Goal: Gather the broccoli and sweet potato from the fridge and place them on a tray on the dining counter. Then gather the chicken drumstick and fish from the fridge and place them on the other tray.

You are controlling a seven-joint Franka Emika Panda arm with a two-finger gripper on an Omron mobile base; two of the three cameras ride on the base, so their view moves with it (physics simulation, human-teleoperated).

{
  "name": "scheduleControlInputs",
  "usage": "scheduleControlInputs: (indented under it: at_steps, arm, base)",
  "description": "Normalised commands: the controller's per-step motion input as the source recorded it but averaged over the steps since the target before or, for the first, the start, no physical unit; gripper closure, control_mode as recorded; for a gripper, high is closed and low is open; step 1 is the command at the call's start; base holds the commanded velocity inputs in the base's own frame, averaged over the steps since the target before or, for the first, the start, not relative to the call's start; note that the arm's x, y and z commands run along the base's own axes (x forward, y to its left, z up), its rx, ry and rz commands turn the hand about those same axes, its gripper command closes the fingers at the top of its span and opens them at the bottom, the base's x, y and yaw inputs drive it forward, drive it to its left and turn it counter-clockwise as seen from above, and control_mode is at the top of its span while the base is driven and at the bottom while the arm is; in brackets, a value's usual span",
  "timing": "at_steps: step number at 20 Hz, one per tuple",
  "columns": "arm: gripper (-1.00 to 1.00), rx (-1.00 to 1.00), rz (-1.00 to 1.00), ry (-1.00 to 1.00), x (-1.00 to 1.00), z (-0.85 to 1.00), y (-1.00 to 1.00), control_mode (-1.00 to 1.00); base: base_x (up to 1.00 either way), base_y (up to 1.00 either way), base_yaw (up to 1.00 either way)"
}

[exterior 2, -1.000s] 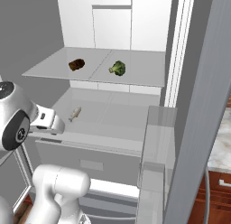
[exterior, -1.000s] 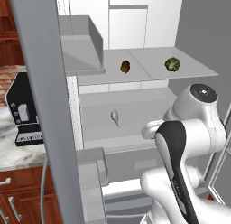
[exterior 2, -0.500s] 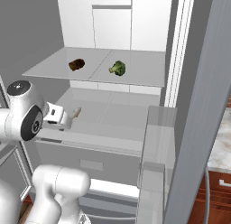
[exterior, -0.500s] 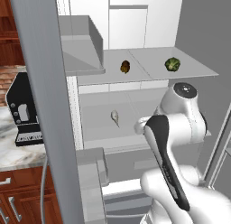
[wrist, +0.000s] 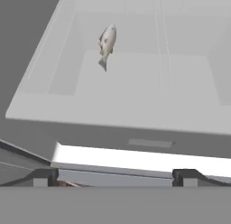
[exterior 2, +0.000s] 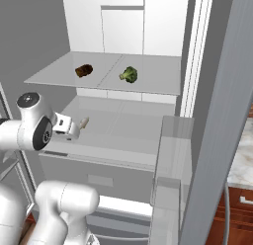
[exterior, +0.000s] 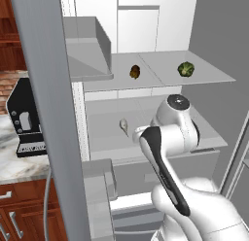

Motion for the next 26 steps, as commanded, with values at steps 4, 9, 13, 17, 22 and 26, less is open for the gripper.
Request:
scheduleControlInputs:
  at_steps: [4, 9, 13, 17, 22, 26]
  arm:
    - [-1.00, 0.03, 0.00, 0.00, 0.43, -0.13, 0.17, -1.00]
    - [-1.00, 0.07, 0.00, 0.00, 0.43, -0.11, 0.08, -1.00]
    - [-1.00, 0.08, 0.00, 0.02, 0.44, -0.09, 0.04, -1.00]
    - [-1.00, 0.01, 0.00, 0.03, 0.48, -0.19, 0.14, -1.00]
    - [-1.00, 0.00, 0.00, 0.00, 0.51, -0.23, 0.19, -1.00]
    - [-1.00, 0.00, 0.00, 0.00, 0.50, -0.18, 0.06, -1.00]
  base:
    - [0.00, 0.00, 0.00]
    - [0.00, 0.00, 0.00]
    - [0.00, 0.00, 0.00]
    - [0.00, 0.00, 0.00]
    - [0.00, 0.00, 0.00]
    - [0.00, 0.00, 0.00]
